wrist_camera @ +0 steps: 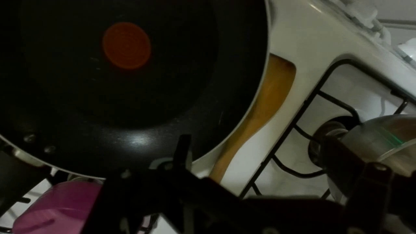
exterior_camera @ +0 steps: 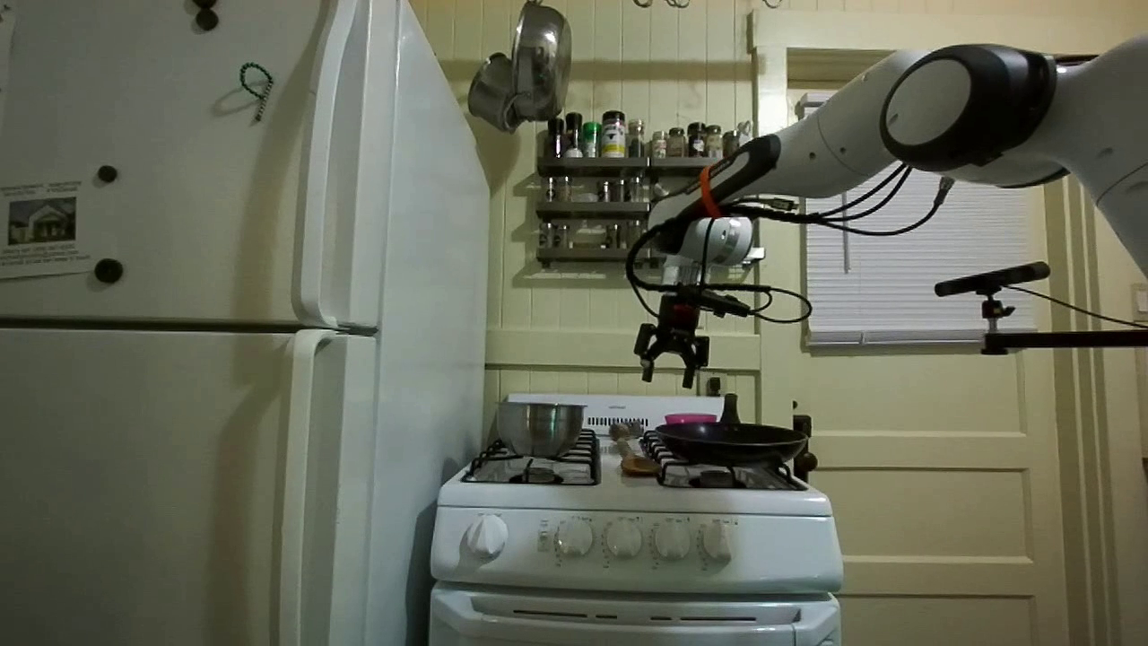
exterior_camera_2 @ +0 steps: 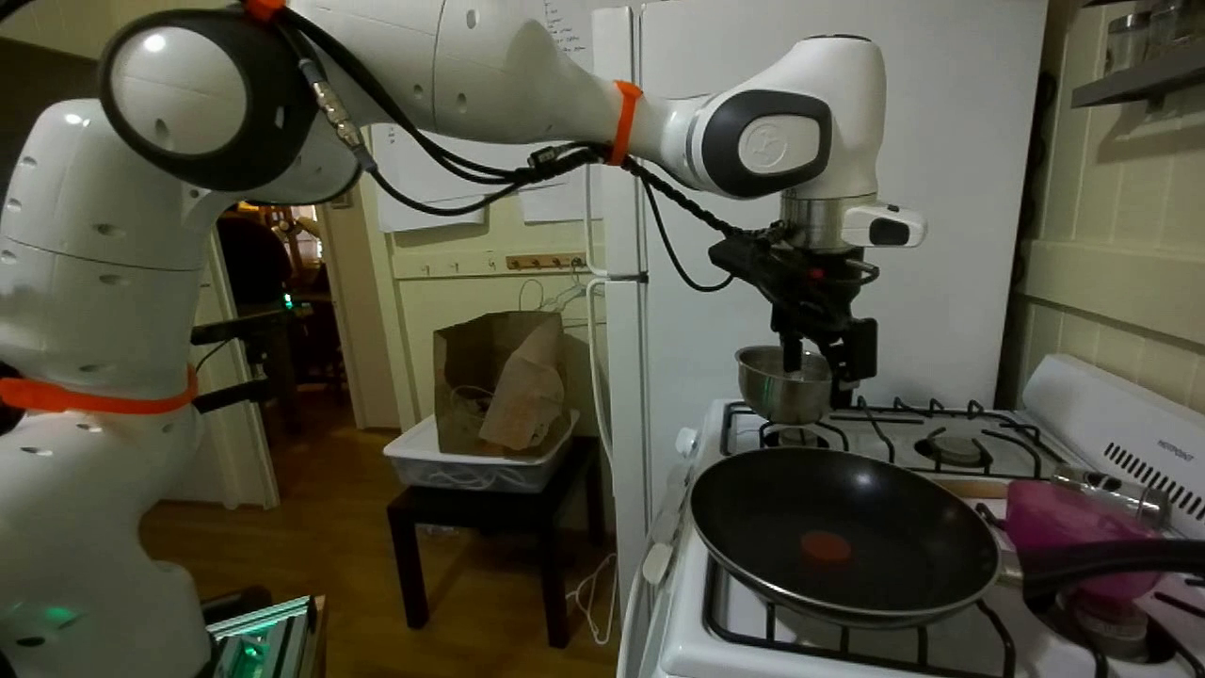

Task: Use the wooden spoon to stir the black pan.

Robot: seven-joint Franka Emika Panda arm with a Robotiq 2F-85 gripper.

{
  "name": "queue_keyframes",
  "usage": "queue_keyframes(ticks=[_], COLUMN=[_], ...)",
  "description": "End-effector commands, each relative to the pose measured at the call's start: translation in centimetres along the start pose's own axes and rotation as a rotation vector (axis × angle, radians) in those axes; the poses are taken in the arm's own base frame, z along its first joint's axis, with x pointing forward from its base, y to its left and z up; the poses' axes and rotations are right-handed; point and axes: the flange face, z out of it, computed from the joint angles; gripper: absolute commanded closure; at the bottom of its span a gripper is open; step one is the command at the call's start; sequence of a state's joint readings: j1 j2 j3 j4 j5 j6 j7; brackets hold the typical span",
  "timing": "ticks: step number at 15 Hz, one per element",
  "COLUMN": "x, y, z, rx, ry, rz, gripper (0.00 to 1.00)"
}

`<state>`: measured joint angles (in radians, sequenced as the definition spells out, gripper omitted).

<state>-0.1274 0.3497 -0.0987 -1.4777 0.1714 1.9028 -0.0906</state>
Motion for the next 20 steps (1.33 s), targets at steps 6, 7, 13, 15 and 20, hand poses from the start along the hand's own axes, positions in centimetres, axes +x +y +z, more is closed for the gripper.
queue_keyframes(ticks=[6, 7, 13, 15, 20], x=[4.8, 5.2, 4.9, 5.4, 6.7], y=[-0.9, -0.3, -0.1, 0.1, 0.4], z=[6.9, 7.7, 7.9, 8.5, 9.5], rx=[-0.036, -0.044, -0.031, -0.014, -0.02], ry=[0.222, 0.241, 0.228, 0.232, 0.196], rz=[0.127, 0.129, 0.114, 0.108, 0.028], gripper=[0.0, 0.0, 0.0, 0.0, 0.0])
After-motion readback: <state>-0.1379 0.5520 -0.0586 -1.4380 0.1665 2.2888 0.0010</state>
